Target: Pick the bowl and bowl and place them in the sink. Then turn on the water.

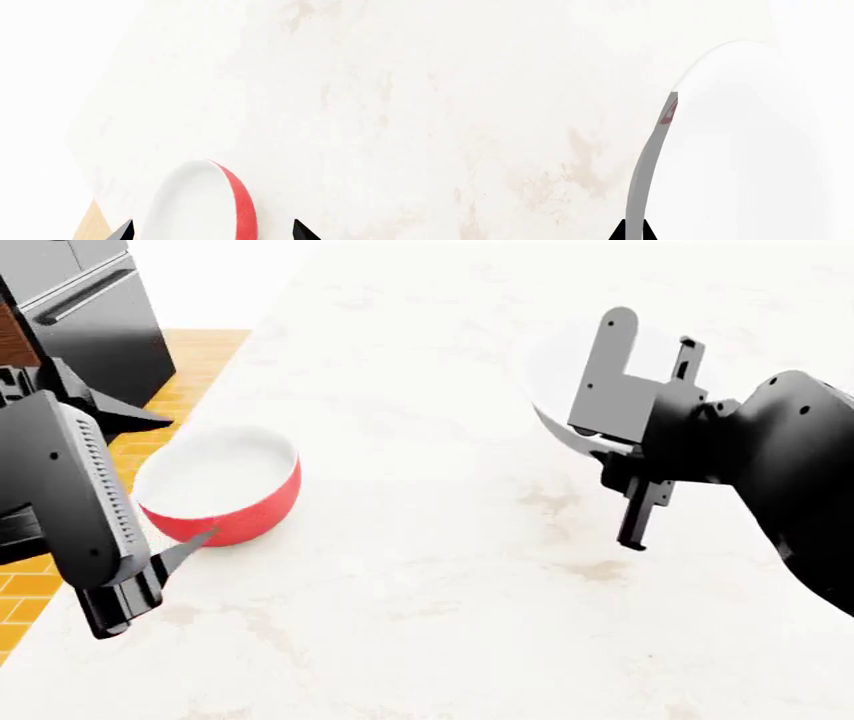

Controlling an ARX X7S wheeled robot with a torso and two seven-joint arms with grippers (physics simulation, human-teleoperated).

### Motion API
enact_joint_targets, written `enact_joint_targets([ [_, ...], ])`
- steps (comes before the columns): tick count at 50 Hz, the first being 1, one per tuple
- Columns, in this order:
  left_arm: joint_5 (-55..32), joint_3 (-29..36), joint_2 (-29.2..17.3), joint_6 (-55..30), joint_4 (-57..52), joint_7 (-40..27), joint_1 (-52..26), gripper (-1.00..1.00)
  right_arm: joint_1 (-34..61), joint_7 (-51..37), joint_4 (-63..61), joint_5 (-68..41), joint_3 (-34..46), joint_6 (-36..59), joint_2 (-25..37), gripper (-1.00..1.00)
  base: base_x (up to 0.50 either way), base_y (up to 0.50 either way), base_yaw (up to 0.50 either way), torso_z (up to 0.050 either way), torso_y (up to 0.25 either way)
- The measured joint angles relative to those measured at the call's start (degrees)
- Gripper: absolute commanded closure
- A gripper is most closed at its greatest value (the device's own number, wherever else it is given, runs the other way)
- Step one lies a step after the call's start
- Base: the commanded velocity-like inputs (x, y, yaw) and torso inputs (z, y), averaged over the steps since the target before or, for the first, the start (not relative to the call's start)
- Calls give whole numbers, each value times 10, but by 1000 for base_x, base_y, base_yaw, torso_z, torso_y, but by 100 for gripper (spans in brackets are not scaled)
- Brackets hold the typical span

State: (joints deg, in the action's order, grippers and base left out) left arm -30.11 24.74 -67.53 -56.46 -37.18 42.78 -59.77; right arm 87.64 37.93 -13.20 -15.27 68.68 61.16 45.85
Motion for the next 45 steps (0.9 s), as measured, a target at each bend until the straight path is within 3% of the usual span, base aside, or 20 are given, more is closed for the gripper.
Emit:
enact_joint_targets([
  [15, -1, 41, -2, -24, 0, 47, -9, -100, -7, -9, -9, -8, -14, -6, 2, 100, 0, 0, 0, 0, 0],
  [45, 105, 164, 94, 3, 123, 75, -54, -100, -14, -19, -22, -10, -18, 0, 6, 100, 0, 0, 0, 0, 0],
])
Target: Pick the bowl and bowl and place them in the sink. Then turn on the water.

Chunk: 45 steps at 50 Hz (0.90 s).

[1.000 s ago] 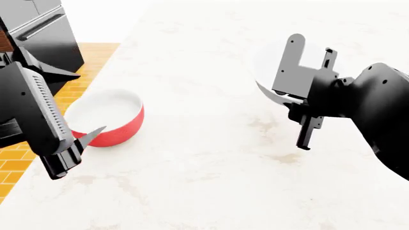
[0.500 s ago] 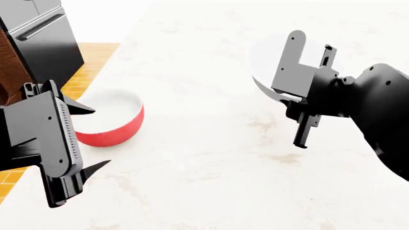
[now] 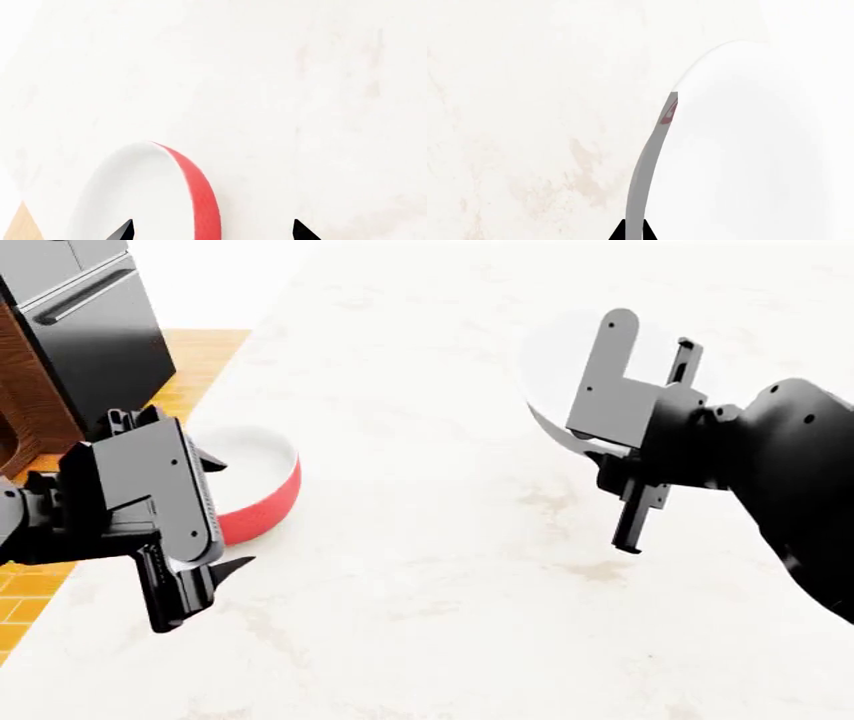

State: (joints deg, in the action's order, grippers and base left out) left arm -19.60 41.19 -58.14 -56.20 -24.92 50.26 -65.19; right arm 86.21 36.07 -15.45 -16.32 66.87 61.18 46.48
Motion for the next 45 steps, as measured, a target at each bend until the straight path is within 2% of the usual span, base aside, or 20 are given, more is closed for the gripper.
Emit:
enact_joint_targets([
  [21, 56, 60, 57, 29, 98, 2, -19, -100, 0, -4, -5, -3, -4, 8, 2, 100, 0, 0, 0, 0, 0],
  [45, 79, 88, 103, 63, 189, -8, -14, -100, -2, -6, -8, -5, -5, 13, 5, 100, 0, 0, 0, 0, 0],
])
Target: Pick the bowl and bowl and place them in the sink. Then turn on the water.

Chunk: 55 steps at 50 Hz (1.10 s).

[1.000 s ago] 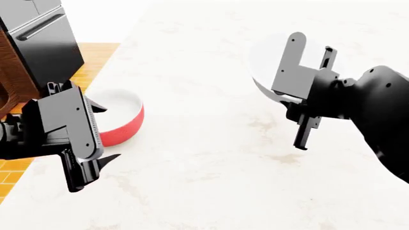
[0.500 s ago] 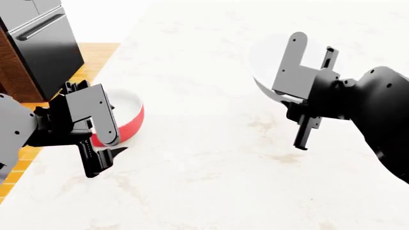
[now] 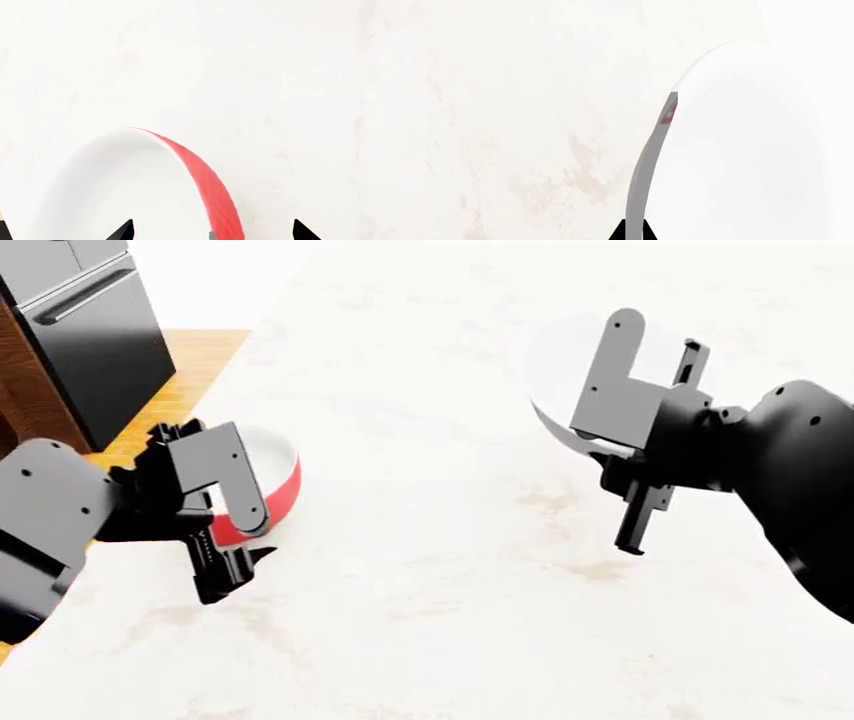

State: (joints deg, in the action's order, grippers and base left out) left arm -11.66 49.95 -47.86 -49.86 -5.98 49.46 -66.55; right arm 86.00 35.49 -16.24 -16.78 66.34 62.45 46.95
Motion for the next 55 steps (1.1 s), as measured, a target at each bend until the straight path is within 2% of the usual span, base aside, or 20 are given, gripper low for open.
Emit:
enact_joint_targets([
  [18, 7, 10, 11, 13, 26, -5, 7, -100, -6, -4, 0, -3, -2, -1, 4, 100, 0, 0, 0, 0, 0],
  [19, 7, 11, 11, 13, 27, -5, 7, 100, -7, -4, -1, -3, -3, -1, 4, 100, 0, 0, 0, 0, 0],
  [55, -11, -7, -6, 18, 6, -7, 9, 100, -12, -10, -9, -10, -11, -1, 6, 100, 0, 0, 0, 0, 1],
])
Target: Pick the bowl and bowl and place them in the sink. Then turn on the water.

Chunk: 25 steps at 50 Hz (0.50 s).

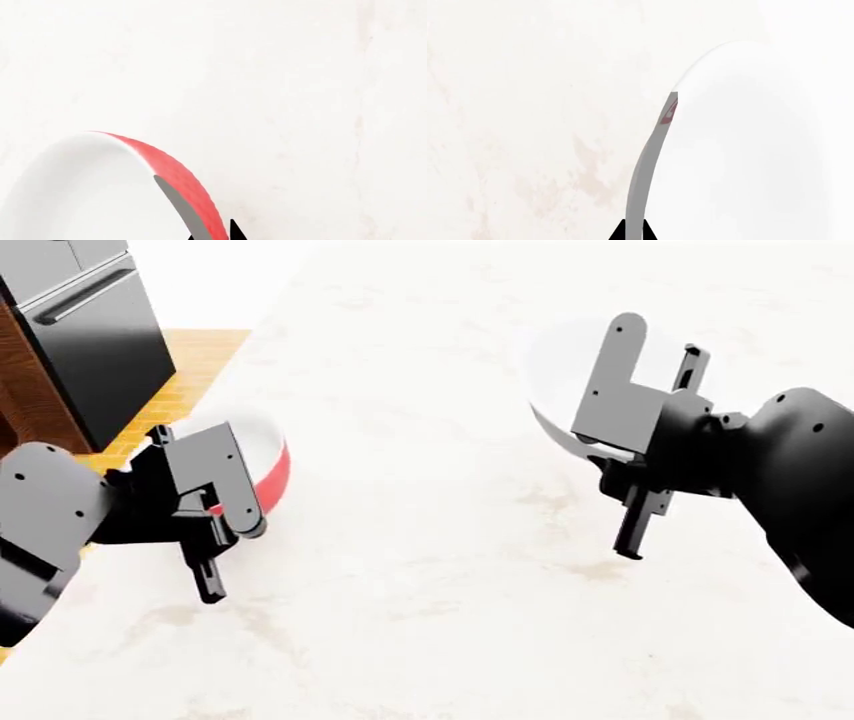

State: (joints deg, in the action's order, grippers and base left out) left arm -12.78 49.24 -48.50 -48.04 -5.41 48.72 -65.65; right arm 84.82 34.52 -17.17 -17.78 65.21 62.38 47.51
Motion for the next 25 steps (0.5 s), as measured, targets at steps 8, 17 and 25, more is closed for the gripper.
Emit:
enact_joint_targets([
  [8, -7, -17, -14, -4, -23, 7, -20, 100, 2, -3, -1, -4, -8, 0, -4, 100, 0, 0, 0, 0, 1],
  [17, -11, -31, -25, -4, -41, 13, -43, 100, 8, -3, -3, -10, -18, 4, -11, 100, 0, 0, 0, 2, 1],
  [25, -11, -41, -32, 1, -55, 14, -53, 100, 9, -9, -3, -14, -28, 9, -18, 100, -273, -1, 0, 0, 1],
])
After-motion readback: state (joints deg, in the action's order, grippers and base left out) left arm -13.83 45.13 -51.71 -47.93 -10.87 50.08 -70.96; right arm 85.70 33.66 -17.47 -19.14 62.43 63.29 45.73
